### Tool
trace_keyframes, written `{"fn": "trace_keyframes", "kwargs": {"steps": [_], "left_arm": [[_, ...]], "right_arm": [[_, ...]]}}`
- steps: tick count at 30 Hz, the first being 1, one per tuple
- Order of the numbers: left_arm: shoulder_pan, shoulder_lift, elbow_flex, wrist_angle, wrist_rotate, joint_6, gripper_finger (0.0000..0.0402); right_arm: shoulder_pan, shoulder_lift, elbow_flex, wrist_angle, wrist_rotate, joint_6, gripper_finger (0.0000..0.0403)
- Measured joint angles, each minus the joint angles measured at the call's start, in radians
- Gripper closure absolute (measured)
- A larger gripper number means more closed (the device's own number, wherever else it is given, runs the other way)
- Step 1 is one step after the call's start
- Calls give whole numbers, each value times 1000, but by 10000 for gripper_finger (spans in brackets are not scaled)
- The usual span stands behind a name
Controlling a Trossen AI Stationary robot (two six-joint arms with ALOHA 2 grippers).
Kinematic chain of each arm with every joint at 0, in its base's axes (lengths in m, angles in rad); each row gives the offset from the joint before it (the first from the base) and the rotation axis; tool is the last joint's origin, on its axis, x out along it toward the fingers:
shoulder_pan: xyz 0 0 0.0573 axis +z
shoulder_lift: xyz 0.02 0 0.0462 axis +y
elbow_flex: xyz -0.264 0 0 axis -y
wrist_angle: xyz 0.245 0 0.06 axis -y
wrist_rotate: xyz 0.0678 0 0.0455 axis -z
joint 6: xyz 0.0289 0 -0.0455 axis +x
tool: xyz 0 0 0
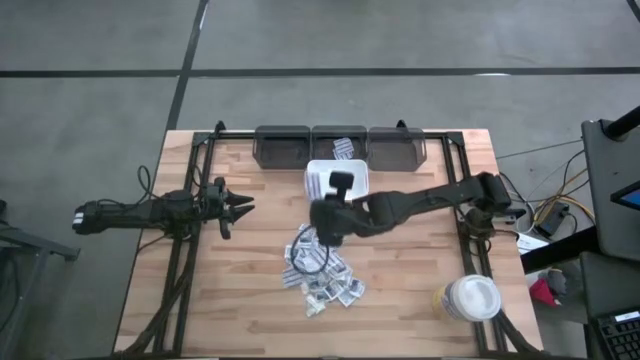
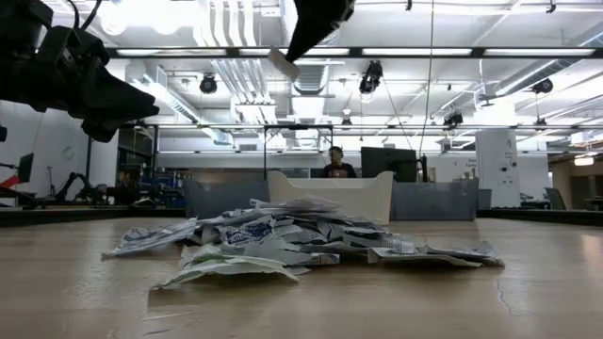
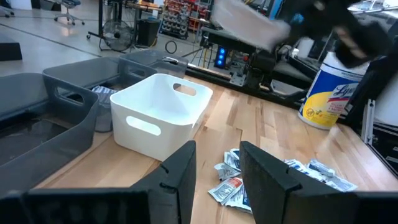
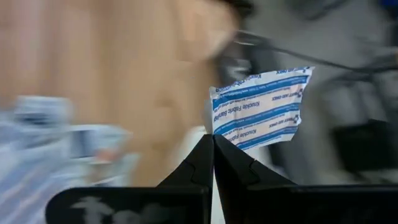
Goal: Pick & Place First Aid Supplies
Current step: Put the blue bandage into the middle black bin
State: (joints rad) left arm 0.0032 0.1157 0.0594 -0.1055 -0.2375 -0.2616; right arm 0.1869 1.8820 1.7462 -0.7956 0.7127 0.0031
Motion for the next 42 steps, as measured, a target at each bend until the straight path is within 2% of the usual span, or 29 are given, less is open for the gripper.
{"fn": "trace_keyframes", "kwargs": {"steps": [5,11,22,27,34,42], "left_arm": [[0,0,0,0,0,0,278],[0,0,0,0,0,0,278],[0,0,0,1,-52,0,278],[0,0,0,1,-61,-2,278],[0,1,0,1,-101,-3,278],[0,16,1,1,-107,-6,278]], "right_arm": [[-76,1,0,-1,141,-4,395],[-202,3,-1,0,133,91,395],[-427,3,-1,0,-149,381,394],[-527,8,-1,4,-350,489,394],[-647,41,-2,58,-546,597,394],[-713,129,-2,84,-614,622,394]]}}
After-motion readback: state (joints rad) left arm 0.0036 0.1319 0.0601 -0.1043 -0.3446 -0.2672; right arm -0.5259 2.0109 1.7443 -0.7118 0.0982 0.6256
